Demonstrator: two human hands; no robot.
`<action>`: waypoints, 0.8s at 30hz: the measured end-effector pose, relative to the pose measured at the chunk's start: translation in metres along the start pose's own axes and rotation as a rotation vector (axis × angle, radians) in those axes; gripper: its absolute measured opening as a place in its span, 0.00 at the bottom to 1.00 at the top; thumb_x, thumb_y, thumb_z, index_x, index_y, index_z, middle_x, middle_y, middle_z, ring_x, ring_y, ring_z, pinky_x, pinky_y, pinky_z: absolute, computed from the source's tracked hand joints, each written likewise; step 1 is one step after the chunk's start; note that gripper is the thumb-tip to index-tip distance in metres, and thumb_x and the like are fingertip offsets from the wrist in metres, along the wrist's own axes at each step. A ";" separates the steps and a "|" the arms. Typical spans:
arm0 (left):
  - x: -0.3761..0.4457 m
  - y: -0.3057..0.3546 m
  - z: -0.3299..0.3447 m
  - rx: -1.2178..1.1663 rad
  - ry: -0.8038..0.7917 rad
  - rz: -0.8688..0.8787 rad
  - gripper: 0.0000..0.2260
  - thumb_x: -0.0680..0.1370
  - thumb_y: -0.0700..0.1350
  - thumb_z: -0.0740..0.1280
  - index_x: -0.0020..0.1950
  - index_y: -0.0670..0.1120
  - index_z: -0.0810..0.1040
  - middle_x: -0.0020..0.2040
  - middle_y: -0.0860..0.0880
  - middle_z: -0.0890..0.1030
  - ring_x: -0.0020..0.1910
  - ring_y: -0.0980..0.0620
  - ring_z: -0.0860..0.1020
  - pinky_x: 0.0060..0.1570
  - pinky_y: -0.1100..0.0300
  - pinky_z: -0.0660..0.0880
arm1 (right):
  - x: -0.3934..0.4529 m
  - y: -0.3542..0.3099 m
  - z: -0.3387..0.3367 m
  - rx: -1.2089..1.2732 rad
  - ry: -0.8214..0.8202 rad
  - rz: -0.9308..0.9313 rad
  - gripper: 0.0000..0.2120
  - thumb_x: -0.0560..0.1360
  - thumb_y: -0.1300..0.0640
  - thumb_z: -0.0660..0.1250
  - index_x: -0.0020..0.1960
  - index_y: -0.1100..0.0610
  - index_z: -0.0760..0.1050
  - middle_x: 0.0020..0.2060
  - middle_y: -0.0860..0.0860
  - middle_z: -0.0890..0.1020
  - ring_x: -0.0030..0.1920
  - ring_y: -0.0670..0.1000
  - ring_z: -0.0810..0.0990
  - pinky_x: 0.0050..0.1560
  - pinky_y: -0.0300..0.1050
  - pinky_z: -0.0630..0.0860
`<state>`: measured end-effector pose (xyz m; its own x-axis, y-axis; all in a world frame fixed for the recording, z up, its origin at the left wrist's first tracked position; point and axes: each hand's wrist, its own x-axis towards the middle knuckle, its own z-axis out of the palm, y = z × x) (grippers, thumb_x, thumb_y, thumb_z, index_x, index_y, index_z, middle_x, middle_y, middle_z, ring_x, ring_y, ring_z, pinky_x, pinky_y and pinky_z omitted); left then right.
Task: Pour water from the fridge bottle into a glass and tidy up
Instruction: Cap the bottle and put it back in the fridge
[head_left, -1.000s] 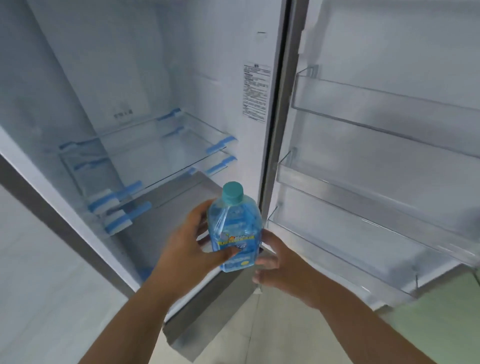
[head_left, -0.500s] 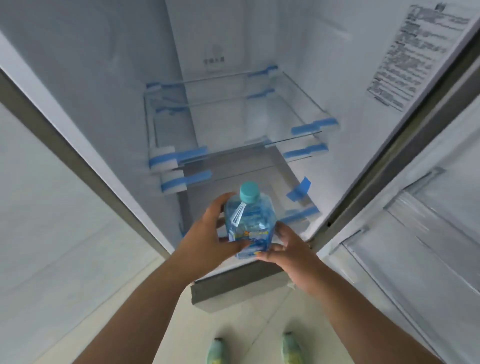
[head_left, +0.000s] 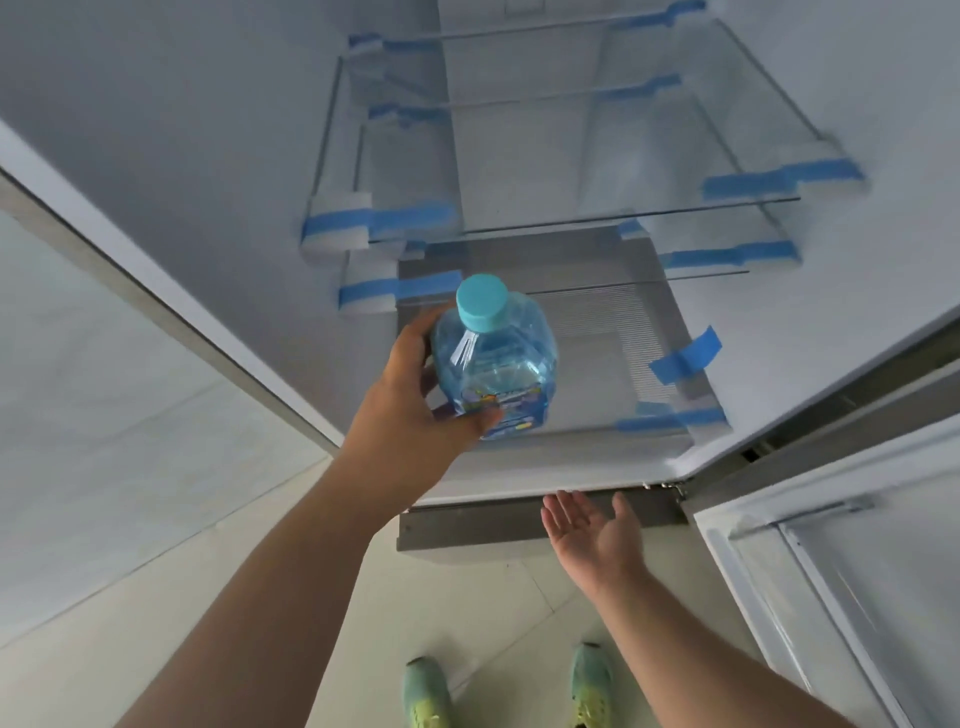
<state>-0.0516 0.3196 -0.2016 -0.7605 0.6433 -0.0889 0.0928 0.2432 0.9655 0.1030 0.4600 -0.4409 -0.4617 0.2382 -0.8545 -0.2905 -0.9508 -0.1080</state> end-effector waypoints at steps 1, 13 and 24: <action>0.003 -0.002 0.000 -0.010 -0.003 0.002 0.36 0.72 0.32 0.78 0.63 0.67 0.69 0.64 0.61 0.80 0.64 0.59 0.80 0.54 0.65 0.80 | 0.009 0.000 0.003 0.034 0.003 -0.001 0.35 0.84 0.38 0.53 0.80 0.63 0.63 0.74 0.62 0.72 0.76 0.63 0.70 0.76 0.59 0.66; 0.018 -0.026 0.000 -0.023 -0.047 -0.008 0.38 0.71 0.30 0.78 0.70 0.60 0.69 0.64 0.61 0.80 0.64 0.60 0.80 0.53 0.69 0.79 | 0.081 0.004 0.022 0.170 0.015 -0.036 0.36 0.83 0.35 0.51 0.78 0.61 0.65 0.69 0.57 0.75 0.71 0.58 0.73 0.78 0.54 0.62; 0.014 -0.024 0.000 -0.035 -0.036 0.005 0.37 0.71 0.31 0.79 0.69 0.62 0.70 0.62 0.63 0.80 0.63 0.61 0.81 0.52 0.68 0.79 | 0.070 0.016 -0.017 0.190 -0.029 -0.039 0.35 0.83 0.33 0.48 0.61 0.62 0.77 0.58 0.59 0.83 0.60 0.58 0.82 0.66 0.55 0.75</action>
<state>-0.0645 0.3226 -0.2261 -0.7363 0.6703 -0.0926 0.0733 0.2151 0.9738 0.0801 0.4580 -0.5105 -0.4703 0.2827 -0.8360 -0.4608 -0.8866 -0.0405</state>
